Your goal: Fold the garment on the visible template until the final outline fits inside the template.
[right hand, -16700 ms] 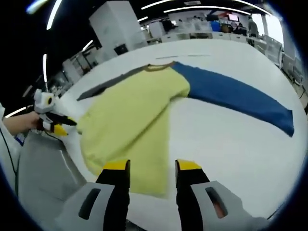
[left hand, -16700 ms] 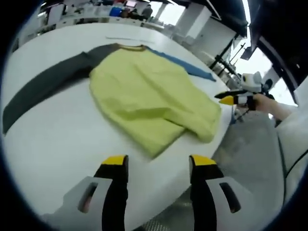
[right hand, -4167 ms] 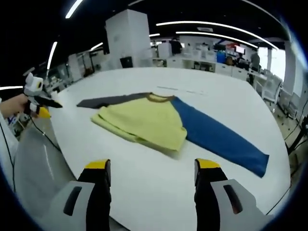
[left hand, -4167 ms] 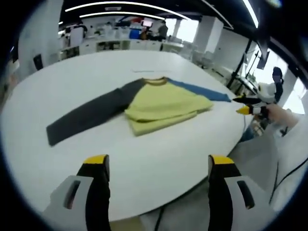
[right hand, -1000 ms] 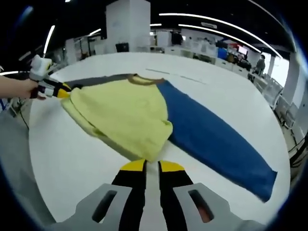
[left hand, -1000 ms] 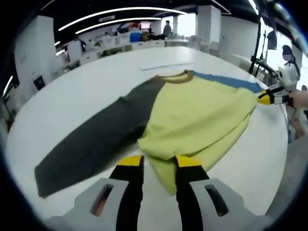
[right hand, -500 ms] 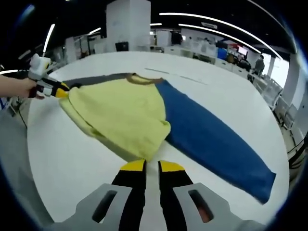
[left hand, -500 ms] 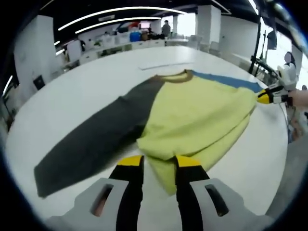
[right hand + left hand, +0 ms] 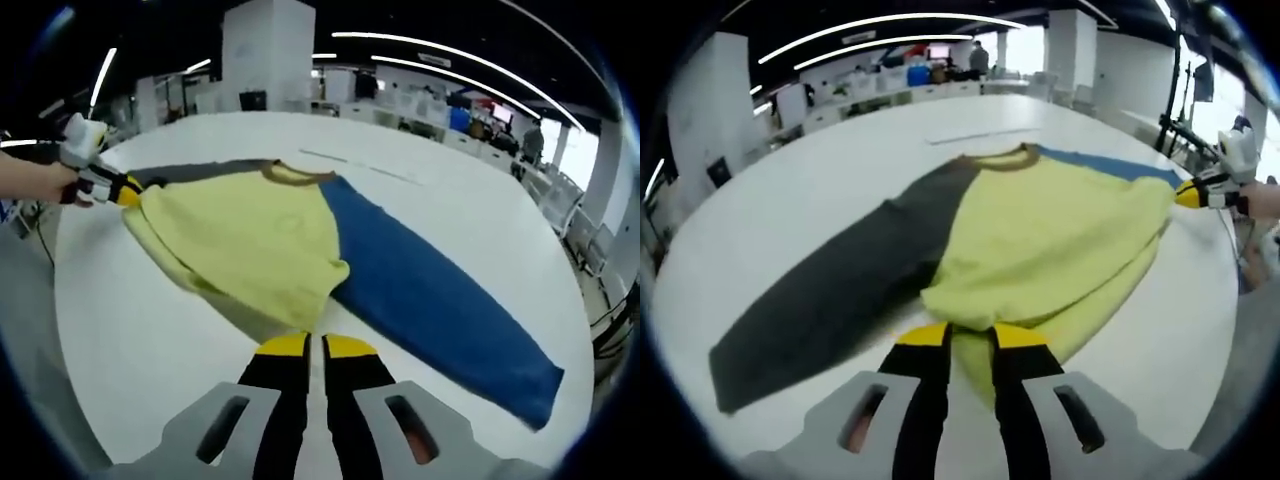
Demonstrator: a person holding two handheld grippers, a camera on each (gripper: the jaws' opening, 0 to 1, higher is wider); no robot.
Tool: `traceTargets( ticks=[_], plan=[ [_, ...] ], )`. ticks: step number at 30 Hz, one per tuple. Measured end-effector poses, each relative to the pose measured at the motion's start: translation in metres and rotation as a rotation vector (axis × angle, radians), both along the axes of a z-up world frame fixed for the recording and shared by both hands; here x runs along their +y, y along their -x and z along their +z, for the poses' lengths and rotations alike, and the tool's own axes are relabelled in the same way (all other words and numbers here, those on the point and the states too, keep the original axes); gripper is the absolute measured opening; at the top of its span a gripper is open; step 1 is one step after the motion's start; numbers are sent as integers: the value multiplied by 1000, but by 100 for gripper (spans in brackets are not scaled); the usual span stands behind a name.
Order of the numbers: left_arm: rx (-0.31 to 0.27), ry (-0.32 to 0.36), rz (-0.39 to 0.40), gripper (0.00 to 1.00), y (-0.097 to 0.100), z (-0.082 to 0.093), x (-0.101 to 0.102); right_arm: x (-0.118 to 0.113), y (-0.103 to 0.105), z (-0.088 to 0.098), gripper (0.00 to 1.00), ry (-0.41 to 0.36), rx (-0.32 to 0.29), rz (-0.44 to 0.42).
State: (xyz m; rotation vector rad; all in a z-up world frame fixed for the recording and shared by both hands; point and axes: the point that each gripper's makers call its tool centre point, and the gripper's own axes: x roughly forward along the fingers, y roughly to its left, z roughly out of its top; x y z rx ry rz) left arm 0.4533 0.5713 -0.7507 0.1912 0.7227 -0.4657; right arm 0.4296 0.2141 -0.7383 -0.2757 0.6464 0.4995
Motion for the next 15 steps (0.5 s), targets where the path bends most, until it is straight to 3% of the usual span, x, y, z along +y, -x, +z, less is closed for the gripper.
traceTargets(
  ticks=[8,15],
  plan=[
    [0,-5,0,4,-1,0,0,2,-5,3,7,12,-21,5],
    [-25,-22,2,0,-10,6,1,6,-12,11,1,26,-50,22]
  ],
)
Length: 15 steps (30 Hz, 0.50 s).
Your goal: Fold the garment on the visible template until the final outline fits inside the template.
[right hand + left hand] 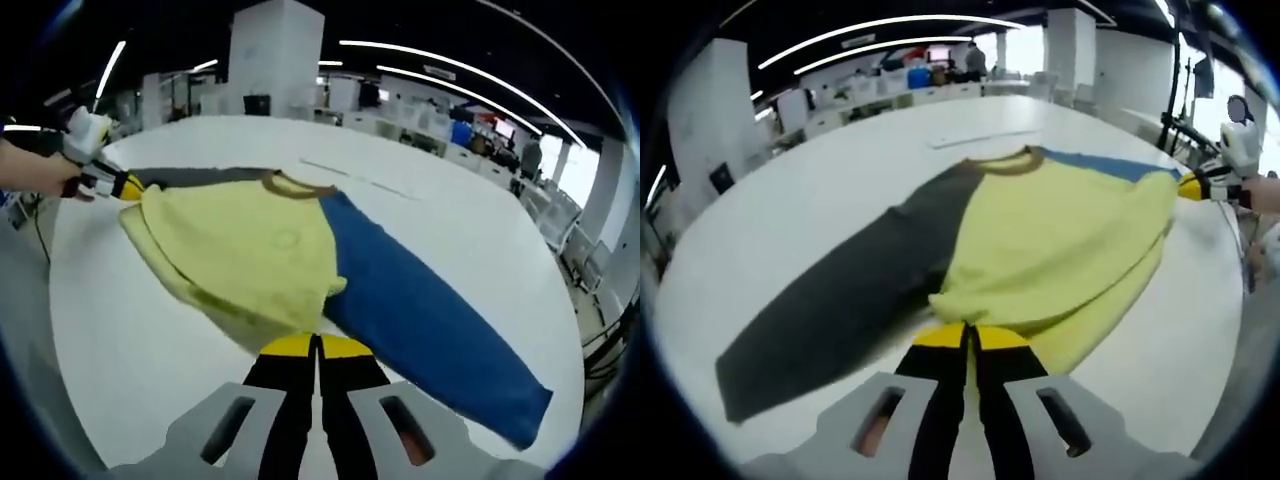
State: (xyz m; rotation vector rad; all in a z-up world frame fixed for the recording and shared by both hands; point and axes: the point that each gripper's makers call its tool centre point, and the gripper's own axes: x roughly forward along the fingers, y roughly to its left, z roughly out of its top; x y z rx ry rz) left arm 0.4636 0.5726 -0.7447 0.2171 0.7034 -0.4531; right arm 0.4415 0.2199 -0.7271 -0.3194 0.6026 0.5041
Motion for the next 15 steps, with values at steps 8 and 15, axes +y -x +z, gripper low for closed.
traceTargets(
  ticks=[8,15],
  plan=[
    [-41,14,13,0,-15,17,3,-2,-9,12,1,-9,-30,-7],
    [-46,9,-1,0,-22,20,-2,-5,-4,5,2,8,-4,-3]
  ],
)
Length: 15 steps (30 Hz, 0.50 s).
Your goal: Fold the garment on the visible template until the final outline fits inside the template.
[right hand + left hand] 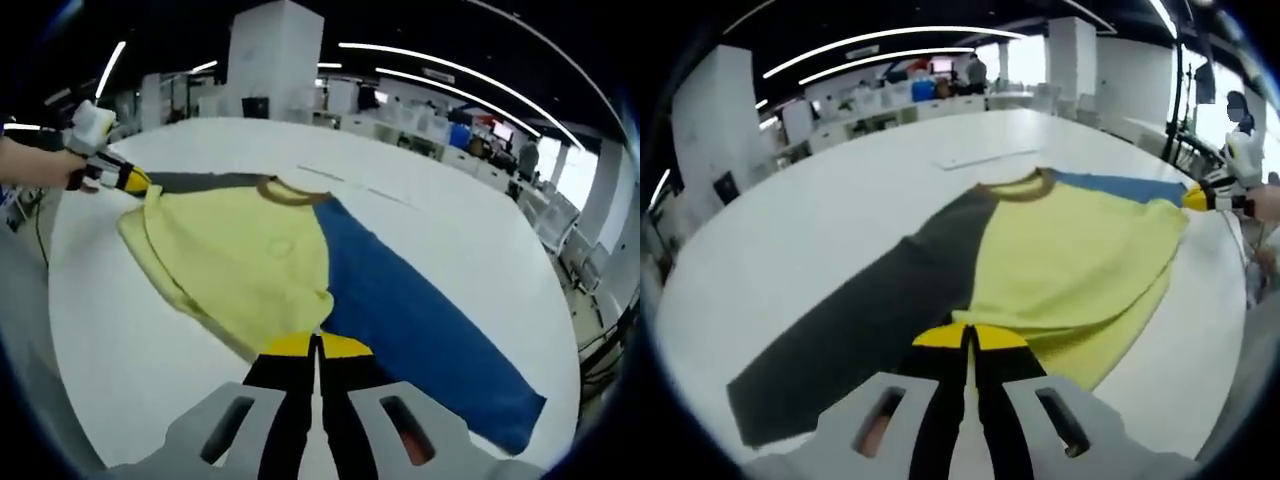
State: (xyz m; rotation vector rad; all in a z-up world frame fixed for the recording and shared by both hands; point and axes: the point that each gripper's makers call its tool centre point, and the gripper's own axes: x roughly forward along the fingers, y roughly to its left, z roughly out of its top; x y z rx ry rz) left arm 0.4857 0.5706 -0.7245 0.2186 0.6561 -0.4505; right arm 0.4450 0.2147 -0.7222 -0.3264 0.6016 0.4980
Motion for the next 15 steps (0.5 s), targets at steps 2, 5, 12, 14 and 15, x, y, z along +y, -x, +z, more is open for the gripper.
traceTargets(
  ticks=[2,5,12,14,15],
  plan=[
    [2,-2,-3,0,-1,0,-1,0,4,-3,3,9,10,9],
    [7,-5,-5,0,-1,-1,-2,0,9,-6,5,39,17,35],
    [13,-9,-3,0,0,-3,-1,10,20,-13,17,22,42,79],
    [13,-9,-3,0,-1,-3,-1,11,22,-16,19,33,51,87],
    [13,-10,-3,0,-1,-2,0,13,23,-17,21,7,63,82]
  ],
)
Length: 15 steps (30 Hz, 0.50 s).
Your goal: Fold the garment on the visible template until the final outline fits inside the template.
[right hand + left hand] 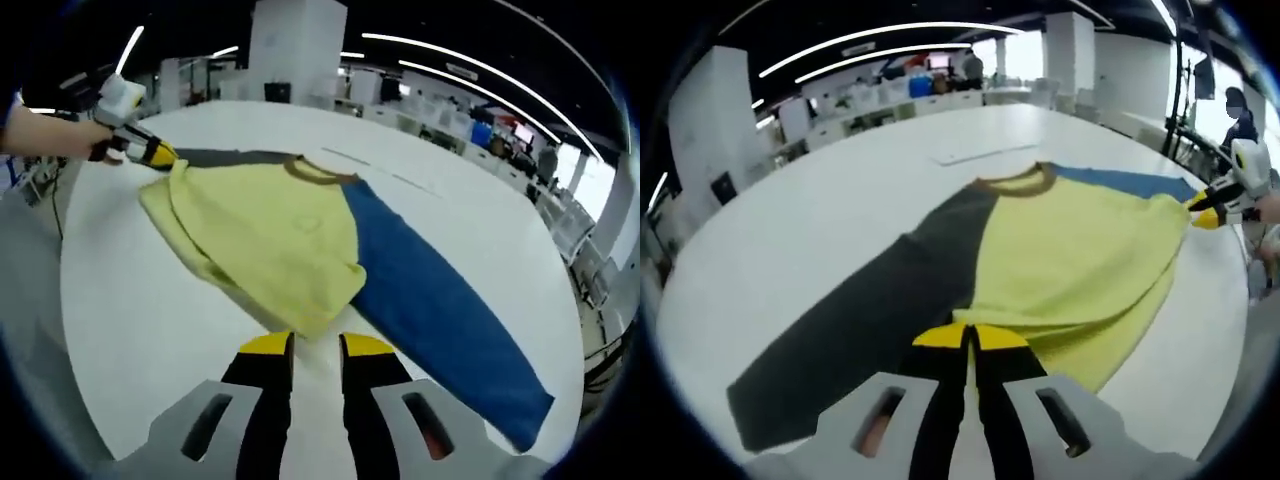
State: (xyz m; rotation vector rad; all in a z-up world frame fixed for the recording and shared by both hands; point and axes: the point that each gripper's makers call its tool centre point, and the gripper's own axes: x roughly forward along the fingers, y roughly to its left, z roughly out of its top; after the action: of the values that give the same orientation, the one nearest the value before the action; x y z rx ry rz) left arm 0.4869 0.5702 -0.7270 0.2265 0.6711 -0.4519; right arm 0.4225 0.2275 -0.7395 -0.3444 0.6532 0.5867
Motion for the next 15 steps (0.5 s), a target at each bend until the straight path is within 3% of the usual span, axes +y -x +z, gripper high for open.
traceTargets(
  ticks=[5,8,11,15],
  plan=[
    [-5,2,-1,0,-2,3,0,1,-8,-5,21,-150,57,-102],
    [-2,3,0,0,-1,3,1,0,-11,-10,15,-235,103,-151],
    [1,1,-1,0,3,3,2,-4,-13,-11,4,-264,111,-163],
    [12,-10,-11,0,13,3,5,-1,-8,-5,3,-291,111,-165]
  ],
)
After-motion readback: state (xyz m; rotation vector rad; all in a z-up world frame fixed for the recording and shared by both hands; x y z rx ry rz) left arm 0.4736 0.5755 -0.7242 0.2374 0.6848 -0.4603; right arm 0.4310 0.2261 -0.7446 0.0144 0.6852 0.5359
